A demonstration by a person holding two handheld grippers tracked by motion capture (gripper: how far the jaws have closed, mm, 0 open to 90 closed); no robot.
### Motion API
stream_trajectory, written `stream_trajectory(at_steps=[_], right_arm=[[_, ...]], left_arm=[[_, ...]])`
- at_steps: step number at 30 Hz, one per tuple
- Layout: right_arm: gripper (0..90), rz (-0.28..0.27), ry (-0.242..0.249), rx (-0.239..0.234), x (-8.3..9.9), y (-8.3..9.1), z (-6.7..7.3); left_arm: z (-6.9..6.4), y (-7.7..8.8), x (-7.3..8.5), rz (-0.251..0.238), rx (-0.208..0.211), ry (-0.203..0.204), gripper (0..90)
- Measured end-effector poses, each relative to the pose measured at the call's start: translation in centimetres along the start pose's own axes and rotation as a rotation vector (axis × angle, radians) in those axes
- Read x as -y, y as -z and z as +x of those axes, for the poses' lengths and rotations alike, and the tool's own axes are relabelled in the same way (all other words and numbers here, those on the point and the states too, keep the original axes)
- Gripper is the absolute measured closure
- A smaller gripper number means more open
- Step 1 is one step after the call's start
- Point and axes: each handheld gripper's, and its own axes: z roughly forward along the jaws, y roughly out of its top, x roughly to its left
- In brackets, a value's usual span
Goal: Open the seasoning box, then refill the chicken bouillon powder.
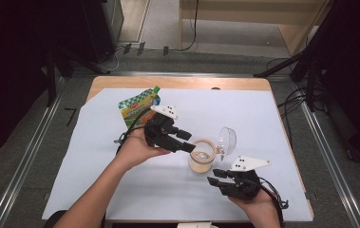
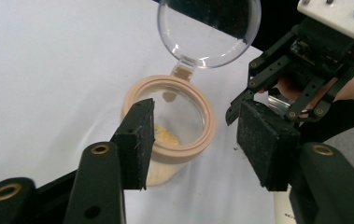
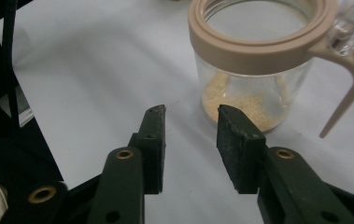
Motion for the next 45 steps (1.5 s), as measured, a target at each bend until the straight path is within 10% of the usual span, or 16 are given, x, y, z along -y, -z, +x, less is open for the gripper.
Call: stream_trajectory(at_steps=[45], right_arm=[[57.7, 0.043, 0.129, -0.125, -1.8, -3.2, 3.3]], left_arm=[[2.8, 13.9, 6.4, -0.065, -0.255, 0.214, 47.5]])
